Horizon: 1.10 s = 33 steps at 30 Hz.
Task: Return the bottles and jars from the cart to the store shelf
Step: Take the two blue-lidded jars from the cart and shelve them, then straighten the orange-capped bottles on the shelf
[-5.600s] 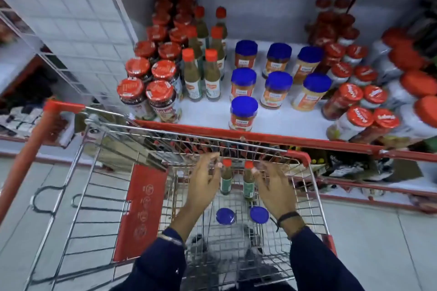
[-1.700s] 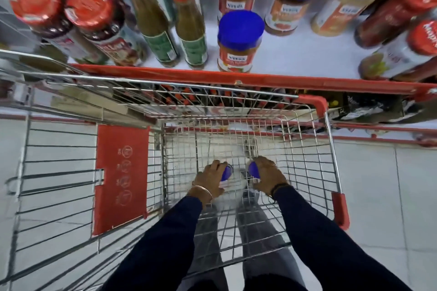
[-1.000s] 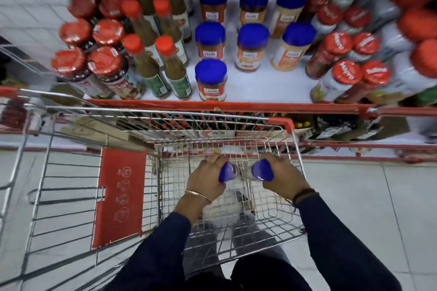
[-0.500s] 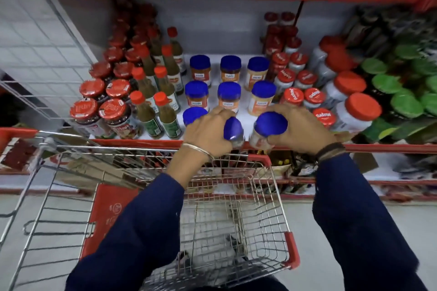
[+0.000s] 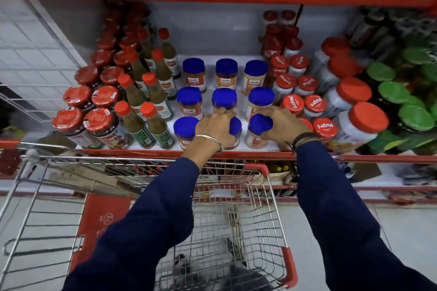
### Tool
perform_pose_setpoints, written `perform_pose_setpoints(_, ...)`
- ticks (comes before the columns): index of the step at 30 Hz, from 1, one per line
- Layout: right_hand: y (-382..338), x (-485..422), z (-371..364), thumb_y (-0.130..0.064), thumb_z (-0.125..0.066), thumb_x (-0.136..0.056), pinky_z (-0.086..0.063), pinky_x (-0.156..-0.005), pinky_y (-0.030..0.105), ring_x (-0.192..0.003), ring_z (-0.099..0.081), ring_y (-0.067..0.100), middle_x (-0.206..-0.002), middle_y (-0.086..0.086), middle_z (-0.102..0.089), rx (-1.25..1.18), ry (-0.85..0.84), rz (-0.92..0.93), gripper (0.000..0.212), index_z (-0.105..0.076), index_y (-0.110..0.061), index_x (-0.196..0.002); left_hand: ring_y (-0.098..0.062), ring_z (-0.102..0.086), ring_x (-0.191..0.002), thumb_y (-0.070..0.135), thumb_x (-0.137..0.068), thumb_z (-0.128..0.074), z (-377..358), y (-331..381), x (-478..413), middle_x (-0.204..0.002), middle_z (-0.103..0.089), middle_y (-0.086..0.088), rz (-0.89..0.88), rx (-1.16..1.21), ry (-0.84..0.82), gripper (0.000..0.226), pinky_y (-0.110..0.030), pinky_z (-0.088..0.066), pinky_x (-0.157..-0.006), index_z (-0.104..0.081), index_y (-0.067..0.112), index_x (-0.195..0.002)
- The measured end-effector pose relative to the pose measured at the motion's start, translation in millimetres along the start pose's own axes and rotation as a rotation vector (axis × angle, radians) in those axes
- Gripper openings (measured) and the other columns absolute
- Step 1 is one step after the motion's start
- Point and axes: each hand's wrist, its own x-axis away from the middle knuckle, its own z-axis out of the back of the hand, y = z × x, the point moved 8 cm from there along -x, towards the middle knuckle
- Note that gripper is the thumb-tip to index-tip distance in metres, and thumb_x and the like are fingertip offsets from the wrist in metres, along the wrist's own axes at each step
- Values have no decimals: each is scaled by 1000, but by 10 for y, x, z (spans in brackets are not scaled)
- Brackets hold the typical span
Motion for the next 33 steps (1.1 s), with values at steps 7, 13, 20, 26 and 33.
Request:
perform_pose_setpoints(7,106,-67,-41,-3,-69,-76,-46,-100,44,-117,-53,33,-132,18,-54,-21,-50,-33,59,-48,-7,-131,-41,-52,-113,19,-81,-59,-84,8,-117,-133,-45,-17,-19,-90,-79,60,-51,-49,-90,-35,15,-136)
perform_pose_setpoints(13,29,87,-36,-13,-68,-78,-48,-94,45,-119,-51,34,-136,13,-48,96,55,-58,62,-43,-14,-134,-36,-49,-119,5,-81,-59,1,-7,57,-137,-44,-11,-49,-8,45,58,-48,-52,-88,-39,14,-135)
perform_pose_setpoints(20,-856,350,62,-15,-60,-81,-50,-93,42,-112,-57,23,-132,5,-55,-216,294,117,46,-54,-18,-127,-35,-60,-97,13,-89,-51,624,-334,818,-115,-59,-16,-104,270,473,24,-44,-53,-77,-56,8,-112)
perform_pose_setpoints(26,-1920,151,-180,-23,-61,-84,-53,-88,44,-105,-61,20,-119,5,-63,-247,275,299,35,-59,-17,-118,-31,-55,-100,15,-87,-54,1314,-1118,1205,-110,-57,-17,-16,138,646,23,-38,-43,-84,-55,9,-109)
perform_pose_setpoints(33,-2398,-451,-530,-32,-63,-84,-52,-81,43,-108,-57,34,-123,15,-56,30,237,206,45,-52,-10,-121,-38,-50,-116,6,-79,-62,1392,-1792,728,-129,-48,-20,-64,-60,195,53,-46,-43,-100,-46,10,-129)
